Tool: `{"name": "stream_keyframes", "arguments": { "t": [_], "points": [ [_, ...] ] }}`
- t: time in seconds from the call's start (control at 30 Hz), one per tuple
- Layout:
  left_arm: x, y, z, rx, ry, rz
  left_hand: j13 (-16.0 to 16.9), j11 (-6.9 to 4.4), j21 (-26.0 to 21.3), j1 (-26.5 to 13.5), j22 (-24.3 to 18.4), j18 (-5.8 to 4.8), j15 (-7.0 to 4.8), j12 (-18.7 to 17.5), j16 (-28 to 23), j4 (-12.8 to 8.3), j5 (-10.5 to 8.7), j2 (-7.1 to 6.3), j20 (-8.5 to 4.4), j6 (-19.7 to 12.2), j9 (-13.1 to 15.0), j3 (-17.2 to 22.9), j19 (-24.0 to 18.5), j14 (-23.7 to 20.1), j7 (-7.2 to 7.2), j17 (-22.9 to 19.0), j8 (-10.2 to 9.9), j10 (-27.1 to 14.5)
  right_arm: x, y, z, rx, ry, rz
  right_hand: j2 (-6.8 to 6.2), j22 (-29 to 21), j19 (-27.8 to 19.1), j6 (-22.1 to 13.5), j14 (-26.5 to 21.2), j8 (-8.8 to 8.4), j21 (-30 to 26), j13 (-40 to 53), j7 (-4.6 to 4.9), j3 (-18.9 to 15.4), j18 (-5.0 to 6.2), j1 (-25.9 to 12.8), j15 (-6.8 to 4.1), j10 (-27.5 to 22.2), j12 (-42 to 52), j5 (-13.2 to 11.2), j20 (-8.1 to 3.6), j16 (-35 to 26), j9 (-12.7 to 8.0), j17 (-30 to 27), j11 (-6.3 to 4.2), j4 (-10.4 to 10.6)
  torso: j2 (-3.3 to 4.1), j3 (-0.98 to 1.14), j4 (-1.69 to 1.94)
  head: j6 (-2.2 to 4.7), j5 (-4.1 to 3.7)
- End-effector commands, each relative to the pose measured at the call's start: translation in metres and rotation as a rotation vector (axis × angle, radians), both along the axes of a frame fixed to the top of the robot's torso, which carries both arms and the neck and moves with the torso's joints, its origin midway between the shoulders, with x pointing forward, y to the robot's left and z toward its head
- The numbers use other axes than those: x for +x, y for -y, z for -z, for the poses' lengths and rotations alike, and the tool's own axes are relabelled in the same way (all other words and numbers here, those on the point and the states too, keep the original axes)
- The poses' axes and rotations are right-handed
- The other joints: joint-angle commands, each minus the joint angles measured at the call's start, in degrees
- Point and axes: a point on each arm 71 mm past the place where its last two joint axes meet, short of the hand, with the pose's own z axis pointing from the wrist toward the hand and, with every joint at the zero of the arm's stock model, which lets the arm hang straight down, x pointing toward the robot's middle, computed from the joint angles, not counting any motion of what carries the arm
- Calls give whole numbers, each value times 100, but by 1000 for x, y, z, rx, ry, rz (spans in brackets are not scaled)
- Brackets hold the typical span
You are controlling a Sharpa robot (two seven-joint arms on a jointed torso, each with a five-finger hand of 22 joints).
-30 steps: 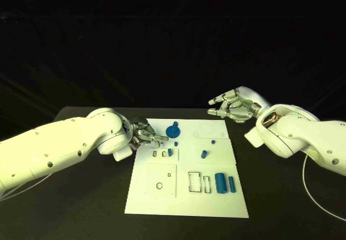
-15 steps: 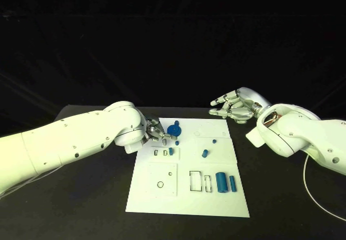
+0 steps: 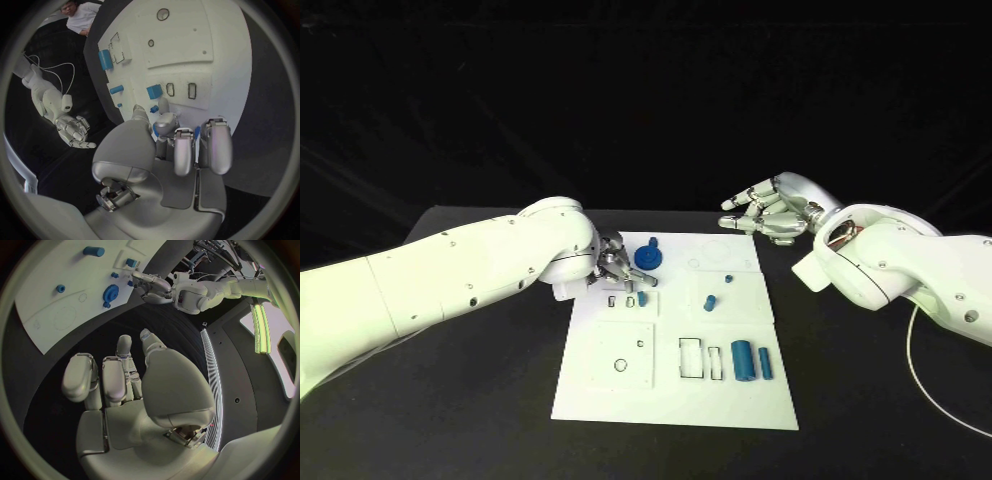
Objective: Assemble the parts on the task board
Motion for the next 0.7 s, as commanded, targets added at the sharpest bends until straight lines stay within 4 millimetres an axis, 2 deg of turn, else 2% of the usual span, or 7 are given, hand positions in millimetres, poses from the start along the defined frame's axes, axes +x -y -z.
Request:
{"name": "stream_keyframes", "arguments": {
  "t": [0.03,0.33,0.5,0.7],
  "points": [
    [0,3,2,27,-24,27,19,-13,25,2,267,-92,-45,46,14,-4,-17,28,-9,-43,21,-34,76,604,-14,1508,49,47,0,-1,1,-11,-10,-9,46,-8,-40,46,181,22,-27,-5,-9,-47,109,1,17,32,-15,21,12,-22,7,-7,-11,-2,5,-1,2,-14,0],
    [1,6,5,22,-48,28,56,-20,48,93,307,-99,-51,83,14,-22,1,76,-15,-70,104,-20,89,604,-23,1508,104,59,1,0,1,-16,-12,-8,56,-41,-54,52,175,27,-44,-17,-11,-56,114,1,15,28,-23,47,10,-48,7,-31,-13,3,6,0,12,-43,-8],
    [0,8,7,26,-59,38,55,-21,47,135,306,-98,-52,82,14,-32,6,85,-16,-87,134,-14,86,604,-24,1508,120,53,1,1,2,-18,-14,-5,67,-51,-59,53,174,30,-52,-28,-13,-66,116,12,12,26,-26,97,8,-55,6,-33,-16,2,0,-4,9,-53,-5],
    [-1,11,8,30,-67,49,63,-22,52,224,317,-100,-53,87,14,-52,26,108,-16,-117,189,11,87,604,-25,1508,146,47,1,1,2,-20,-16,-4,70,-53,-59,54,173,31,-54,-25,-14,-68,116,15,12,29,-19,109,7,-62,5,-38,-17,2,3,2,5,-61,3]
  ]
}}
